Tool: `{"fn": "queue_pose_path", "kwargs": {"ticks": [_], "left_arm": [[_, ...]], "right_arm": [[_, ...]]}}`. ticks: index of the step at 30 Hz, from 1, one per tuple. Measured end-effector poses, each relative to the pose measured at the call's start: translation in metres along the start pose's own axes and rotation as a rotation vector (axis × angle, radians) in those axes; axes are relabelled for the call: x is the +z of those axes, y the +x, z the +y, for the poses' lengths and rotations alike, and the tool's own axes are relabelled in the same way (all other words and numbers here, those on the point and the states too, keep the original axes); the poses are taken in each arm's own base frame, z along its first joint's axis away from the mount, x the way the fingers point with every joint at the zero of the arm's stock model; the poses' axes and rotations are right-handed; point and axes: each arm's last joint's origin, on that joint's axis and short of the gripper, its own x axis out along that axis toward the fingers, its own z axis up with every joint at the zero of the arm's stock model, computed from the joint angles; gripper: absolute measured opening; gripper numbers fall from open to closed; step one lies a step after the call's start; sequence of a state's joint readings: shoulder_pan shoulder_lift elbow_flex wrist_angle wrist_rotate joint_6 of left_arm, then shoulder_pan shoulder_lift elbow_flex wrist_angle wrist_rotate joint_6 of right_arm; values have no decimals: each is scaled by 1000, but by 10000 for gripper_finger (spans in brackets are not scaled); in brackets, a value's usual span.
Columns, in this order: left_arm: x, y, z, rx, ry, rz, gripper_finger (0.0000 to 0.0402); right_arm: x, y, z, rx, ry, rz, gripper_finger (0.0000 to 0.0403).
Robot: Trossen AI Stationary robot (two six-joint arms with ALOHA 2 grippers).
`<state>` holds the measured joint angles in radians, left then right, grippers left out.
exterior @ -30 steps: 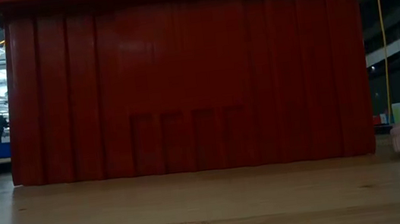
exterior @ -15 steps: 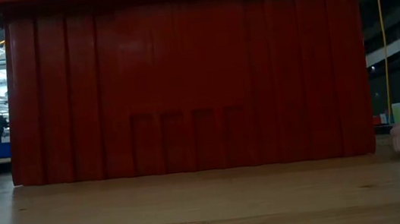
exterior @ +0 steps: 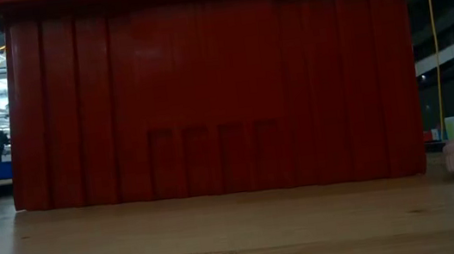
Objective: Pick and place slides into bin
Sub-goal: Put the top pink slide into the red bin
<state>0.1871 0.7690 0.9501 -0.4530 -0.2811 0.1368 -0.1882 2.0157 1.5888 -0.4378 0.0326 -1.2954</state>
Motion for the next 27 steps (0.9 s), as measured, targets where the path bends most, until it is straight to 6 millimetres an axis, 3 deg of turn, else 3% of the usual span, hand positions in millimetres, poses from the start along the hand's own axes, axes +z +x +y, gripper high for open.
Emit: {"fn": "queue_pose_path", "kwargs": {"ticks": [5, 14, 27], "left_arm": [[0, 0, 1, 24, -1, 4, 2], [0, 0, 1, 25, -20, 3, 1], [0, 0, 3, 85, -24, 6, 2]], "right_arm": [[-7, 1, -2, -13, -44, -34, 10], [-45, 0, -11, -17, 6, -42, 10], [-53, -1, -17, -44, -3, -122, 10]]}}
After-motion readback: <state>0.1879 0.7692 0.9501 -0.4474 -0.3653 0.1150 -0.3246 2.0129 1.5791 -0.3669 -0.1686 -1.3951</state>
